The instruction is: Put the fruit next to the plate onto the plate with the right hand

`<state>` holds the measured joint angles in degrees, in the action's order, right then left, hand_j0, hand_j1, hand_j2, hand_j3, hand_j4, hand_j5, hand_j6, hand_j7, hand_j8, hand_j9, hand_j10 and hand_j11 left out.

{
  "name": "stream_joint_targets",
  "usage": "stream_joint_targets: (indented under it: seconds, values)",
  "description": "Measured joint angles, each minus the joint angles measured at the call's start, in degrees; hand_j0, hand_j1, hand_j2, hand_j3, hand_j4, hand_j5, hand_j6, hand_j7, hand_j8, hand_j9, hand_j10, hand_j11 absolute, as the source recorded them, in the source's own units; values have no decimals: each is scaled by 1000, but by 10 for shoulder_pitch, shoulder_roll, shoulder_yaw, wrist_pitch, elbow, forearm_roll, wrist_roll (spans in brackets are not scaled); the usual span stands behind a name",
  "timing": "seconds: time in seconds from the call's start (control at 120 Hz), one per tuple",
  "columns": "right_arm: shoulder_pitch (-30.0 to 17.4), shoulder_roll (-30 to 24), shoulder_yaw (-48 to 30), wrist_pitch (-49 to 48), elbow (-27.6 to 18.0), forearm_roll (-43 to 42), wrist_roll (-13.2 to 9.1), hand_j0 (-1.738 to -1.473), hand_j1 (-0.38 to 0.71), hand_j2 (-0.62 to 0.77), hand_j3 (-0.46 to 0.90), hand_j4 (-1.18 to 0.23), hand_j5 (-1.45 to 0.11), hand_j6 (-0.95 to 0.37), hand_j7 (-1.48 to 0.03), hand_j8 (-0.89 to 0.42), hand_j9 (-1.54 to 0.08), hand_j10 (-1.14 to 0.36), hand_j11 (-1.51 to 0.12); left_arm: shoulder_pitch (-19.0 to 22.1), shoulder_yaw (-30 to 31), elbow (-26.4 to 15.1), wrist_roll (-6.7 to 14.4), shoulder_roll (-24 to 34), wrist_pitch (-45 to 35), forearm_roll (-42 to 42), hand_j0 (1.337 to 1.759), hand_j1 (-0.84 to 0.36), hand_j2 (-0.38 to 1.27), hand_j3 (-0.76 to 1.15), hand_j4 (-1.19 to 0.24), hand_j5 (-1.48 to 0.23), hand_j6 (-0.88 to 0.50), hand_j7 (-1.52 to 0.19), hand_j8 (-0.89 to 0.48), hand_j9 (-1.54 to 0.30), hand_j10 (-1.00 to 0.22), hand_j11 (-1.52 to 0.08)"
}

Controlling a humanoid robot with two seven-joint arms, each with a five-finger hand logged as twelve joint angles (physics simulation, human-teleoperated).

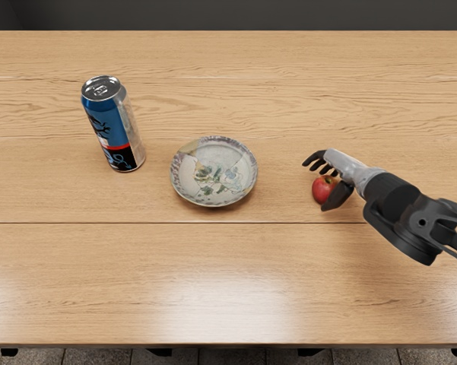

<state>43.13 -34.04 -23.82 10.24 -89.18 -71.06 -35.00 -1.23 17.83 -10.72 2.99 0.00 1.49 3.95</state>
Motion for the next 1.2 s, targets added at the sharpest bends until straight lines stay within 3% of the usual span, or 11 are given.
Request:
stream_joint_targets:
  seconds: [0.283,0.525,1.2]
  values:
    - [-7,-1,0,3,9,0,0,-1658,76,-68,0,-358,-463,-359,-462,-359,-463,-358,-463,0,0,0,0,0,0,0,1658,71,46,0,-232,-301,-232,-301,-232,-301,-232,-301]
    - [-8,-3,-1,0,10,7,0,-1658,192,-86,0,-455,-590,-456,-589,-456,-589,-455,-589,0,0,0,0,0,0,0,1658,71,46,0,-232,-301,-232,-301,-232,-301,-232,-301]
    - [-4,-2,-7,-3,5,20,0,-1656,231,100,0,-559,-744,-441,-735,-450,-745,-558,-746,1,0,0,0,0,0,0,1658,71,46,0,-232,-301,-232,-301,-232,-301,-232,-301]
